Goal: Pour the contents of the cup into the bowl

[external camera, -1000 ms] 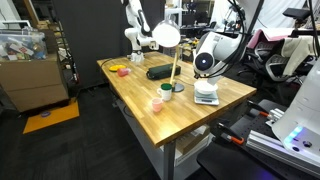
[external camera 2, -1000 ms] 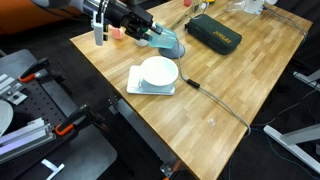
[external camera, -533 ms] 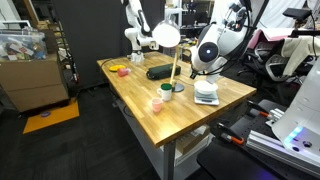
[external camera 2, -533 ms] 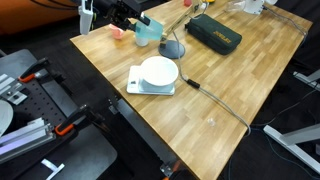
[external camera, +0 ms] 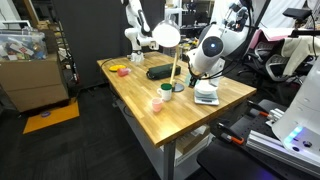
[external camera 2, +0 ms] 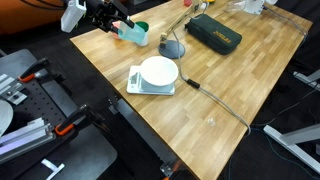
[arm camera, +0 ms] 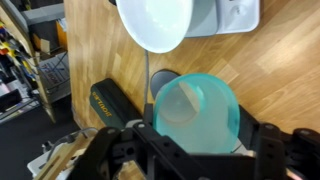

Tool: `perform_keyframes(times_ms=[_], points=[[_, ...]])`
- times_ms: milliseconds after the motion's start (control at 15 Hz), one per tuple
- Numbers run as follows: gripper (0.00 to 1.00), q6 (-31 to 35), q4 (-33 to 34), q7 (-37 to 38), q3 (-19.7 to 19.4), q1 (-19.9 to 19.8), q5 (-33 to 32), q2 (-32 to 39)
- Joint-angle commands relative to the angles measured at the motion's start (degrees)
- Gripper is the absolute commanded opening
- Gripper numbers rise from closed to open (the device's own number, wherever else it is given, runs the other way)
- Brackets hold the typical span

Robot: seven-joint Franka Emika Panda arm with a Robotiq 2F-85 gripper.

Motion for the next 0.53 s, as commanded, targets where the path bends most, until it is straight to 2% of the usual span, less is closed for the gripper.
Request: perform_keyframes(times_ms=[0, 333, 467], points=[[0.52, 7.91, 2.96, -7.10, -0.61, -1.23, -0.17, 4.15], [0.52, 17.89, 8.78, -16.44, -1.69, -2.76, 2.36, 13.14], [0.52, 20.13, 10.45, -22.81, -2.58, -2.71, 6.04, 16.64]])
